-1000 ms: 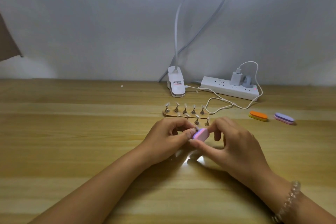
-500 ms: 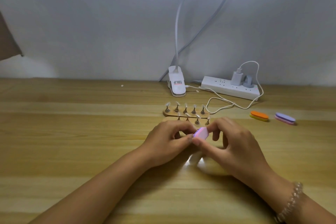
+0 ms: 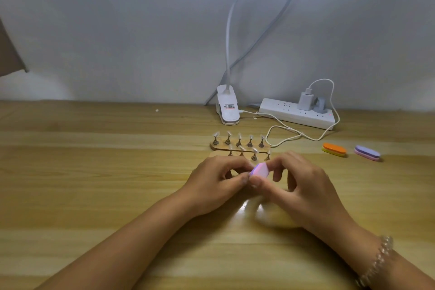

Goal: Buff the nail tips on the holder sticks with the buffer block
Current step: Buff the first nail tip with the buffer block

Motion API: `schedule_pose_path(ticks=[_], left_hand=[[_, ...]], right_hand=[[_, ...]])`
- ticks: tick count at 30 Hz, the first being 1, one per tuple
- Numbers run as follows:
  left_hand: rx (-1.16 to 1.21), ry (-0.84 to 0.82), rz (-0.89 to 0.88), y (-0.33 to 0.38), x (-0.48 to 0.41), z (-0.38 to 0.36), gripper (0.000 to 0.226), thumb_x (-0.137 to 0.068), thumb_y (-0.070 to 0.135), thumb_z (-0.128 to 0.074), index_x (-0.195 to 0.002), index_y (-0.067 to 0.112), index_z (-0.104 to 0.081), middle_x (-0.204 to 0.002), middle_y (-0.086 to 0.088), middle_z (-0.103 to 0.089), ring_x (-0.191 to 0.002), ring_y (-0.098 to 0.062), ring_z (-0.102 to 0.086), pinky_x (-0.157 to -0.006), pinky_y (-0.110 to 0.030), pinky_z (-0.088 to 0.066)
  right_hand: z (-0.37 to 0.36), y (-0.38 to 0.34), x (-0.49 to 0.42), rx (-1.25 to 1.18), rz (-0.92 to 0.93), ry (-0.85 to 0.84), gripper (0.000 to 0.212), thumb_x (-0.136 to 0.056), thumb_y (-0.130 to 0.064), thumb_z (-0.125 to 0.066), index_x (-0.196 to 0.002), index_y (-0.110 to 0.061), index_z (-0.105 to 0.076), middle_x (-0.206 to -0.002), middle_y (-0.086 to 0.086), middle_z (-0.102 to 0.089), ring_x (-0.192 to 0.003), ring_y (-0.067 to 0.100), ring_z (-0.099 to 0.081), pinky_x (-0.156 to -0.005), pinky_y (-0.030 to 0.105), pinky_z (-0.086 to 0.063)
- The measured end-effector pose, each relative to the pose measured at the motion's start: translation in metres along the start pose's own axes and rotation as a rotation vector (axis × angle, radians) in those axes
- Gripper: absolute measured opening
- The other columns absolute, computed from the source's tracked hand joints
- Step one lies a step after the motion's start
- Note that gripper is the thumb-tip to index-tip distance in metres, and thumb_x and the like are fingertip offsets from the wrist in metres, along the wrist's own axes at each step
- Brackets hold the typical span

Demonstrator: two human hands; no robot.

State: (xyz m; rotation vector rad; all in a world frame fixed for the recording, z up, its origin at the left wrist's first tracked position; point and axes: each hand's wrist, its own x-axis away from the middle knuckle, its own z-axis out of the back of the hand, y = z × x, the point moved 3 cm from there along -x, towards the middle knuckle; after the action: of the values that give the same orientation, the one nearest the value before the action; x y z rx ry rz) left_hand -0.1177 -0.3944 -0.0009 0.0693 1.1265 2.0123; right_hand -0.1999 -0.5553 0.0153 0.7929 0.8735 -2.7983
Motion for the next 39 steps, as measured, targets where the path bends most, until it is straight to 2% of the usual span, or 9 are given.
schedule_pose_path(ticks=[6, 10, 12, 17, 21, 26, 30, 34, 39], left_hand=[[0.102, 0.012, 0.019, 0.004, 0.001, 0.0, 0.015, -0.1, 0.017, -0.056, -0.101, 0.017, -0.072, -0.093, 0.009, -0.076, -0.084, -0.007, -0.068, -0.056, -0.016, -0.042], [-0.035, 0.001, 0.054, 0.002, 0.001, -0.001, 0.022, -0.094, 0.035, -0.047, -0.1, 0.026, -0.066, -0.081, 0.019, -0.062, -0.066, -0.007, -0.057, -0.066, -0.04, -0.051], [-0.058, -0.011, 0.062, 0.003, 0.002, -0.001, 0.022, -0.093, 0.04, -0.045, -0.096, 0.03, -0.065, -0.08, 0.023, -0.06, -0.066, -0.007, -0.055, -0.072, -0.043, -0.052], [-0.119, -0.001, 0.036, 0.005, 0.002, 0.0, 0.025, -0.09, 0.035, -0.045, -0.101, 0.027, -0.066, -0.095, 0.016, -0.062, -0.091, -0.008, -0.055, -0.081, -0.04, -0.049], [-0.09, 0.01, 0.021, 0.005, 0.002, 0.0, 0.014, -0.093, 0.035, -0.048, -0.089, 0.037, -0.061, -0.085, 0.021, -0.059, -0.084, -0.006, -0.055, -0.073, -0.035, -0.046], [-0.133, -0.01, 0.033, 0.004, 0.001, -0.001, 0.021, -0.091, 0.037, -0.045, -0.097, 0.033, -0.065, -0.091, 0.018, -0.061, -0.084, -0.007, -0.054, -0.069, -0.034, -0.043], [-0.137, 0.002, 0.023, 0.004, 0.001, -0.001, 0.016, -0.095, 0.035, -0.05, -0.083, 0.044, -0.054, -0.081, 0.024, -0.057, -0.079, -0.003, -0.051, -0.066, -0.028, -0.036], [-0.154, -0.003, 0.051, 0.003, 0.0, -0.001, 0.019, -0.09, 0.041, -0.045, -0.094, 0.036, -0.063, -0.086, 0.022, -0.058, -0.079, -0.003, -0.051, -0.066, -0.03, -0.038], [-0.153, -0.015, 0.061, 0.002, 0.001, -0.001, 0.014, -0.094, 0.043, -0.049, -0.091, 0.04, -0.062, -0.083, 0.027, -0.058, -0.072, 0.006, -0.05, -0.064, -0.026, -0.033]], right_hand=[[0.008, 0.008, -0.006, -0.155, -0.097, 0.094, 0.039, -0.077, -0.067, -0.055, -0.087, -0.031, -0.068, -0.078, -0.01, -0.059, -0.062, 0.012, -0.05, -0.059, 0.027, -0.039], [0.003, -0.001, -0.001, -0.043, 0.02, 0.027, 0.039, -0.079, -0.069, -0.057, -0.095, -0.034, -0.066, -0.083, -0.015, -0.056, -0.059, 0.013, -0.048, -0.056, 0.025, -0.042], [0.004, 0.002, -0.003, -0.037, -0.014, 0.042, 0.041, -0.079, -0.071, -0.057, -0.096, -0.035, -0.066, -0.085, -0.015, -0.056, -0.059, 0.013, -0.049, -0.058, 0.03, -0.044], [0.002, -0.003, 0.001, 0.047, 0.074, 0.025, 0.041, -0.079, -0.069, -0.057, -0.098, -0.034, -0.065, -0.085, -0.017, -0.052, -0.058, 0.009, -0.047, -0.053, 0.025, -0.04], [0.005, 0.002, -0.002, 0.01, -0.01, 0.044, 0.042, -0.076, -0.07, -0.057, -0.094, -0.033, -0.066, -0.084, -0.015, -0.054, -0.062, 0.007, -0.049, -0.057, 0.027, -0.04], [0.002, -0.007, 0.002, 0.095, 0.091, 0.023, 0.039, -0.078, -0.067, -0.061, -0.09, -0.031, -0.063, -0.082, -0.015, -0.051, -0.062, -0.002, -0.046, -0.053, 0.02, -0.034], [0.006, -0.003, -0.001, 0.081, 0.03, 0.053, 0.039, -0.076, -0.067, -0.058, -0.086, -0.03, -0.062, -0.081, -0.015, -0.051, -0.066, -0.004, -0.048, -0.054, 0.016, -0.028], [0.002, -0.007, 0.002, 0.129, 0.077, 0.047, 0.039, -0.076, -0.07, -0.062, -0.083, -0.031, -0.058, -0.079, -0.017, -0.048, -0.063, -0.006, -0.045, -0.052, 0.015, -0.027], [0.003, -0.001, 0.0, 0.088, 0.032, 0.064, 0.039, -0.076, -0.07, -0.061, -0.083, -0.032, -0.058, -0.079, -0.015, -0.05, -0.066, -0.002, -0.048, -0.055, 0.019, -0.031]])
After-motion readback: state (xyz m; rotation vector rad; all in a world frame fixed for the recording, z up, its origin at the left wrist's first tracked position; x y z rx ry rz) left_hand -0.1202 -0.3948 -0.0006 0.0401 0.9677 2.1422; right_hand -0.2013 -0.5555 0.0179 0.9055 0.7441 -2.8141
